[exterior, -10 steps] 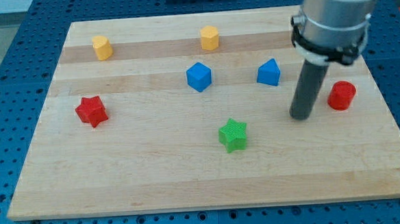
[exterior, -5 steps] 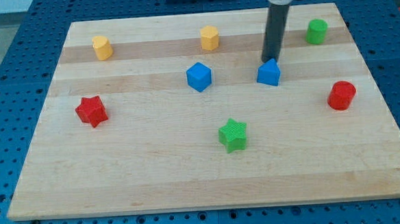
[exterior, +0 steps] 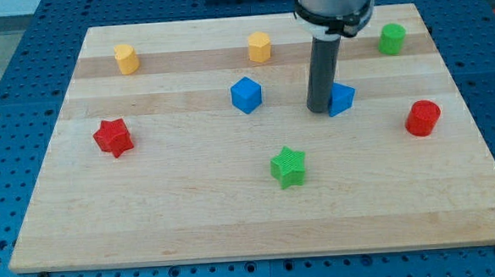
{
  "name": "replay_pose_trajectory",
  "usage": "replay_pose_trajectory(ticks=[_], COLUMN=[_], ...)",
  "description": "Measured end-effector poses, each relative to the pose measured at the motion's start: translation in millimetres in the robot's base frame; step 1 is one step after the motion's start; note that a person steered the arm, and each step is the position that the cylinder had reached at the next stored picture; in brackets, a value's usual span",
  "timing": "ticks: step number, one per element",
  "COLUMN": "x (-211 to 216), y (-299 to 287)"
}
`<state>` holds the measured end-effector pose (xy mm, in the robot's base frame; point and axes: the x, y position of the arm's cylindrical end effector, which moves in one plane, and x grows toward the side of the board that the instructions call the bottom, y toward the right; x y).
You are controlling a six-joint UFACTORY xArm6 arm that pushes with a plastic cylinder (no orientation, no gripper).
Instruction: Move blue triangle in between blue cube and red circle
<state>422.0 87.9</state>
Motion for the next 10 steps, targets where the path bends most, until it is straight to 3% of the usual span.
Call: replay_pose_trajectory(ticks=[3,9,10], x=[-81,-76,-29], y=[-18,22,27])
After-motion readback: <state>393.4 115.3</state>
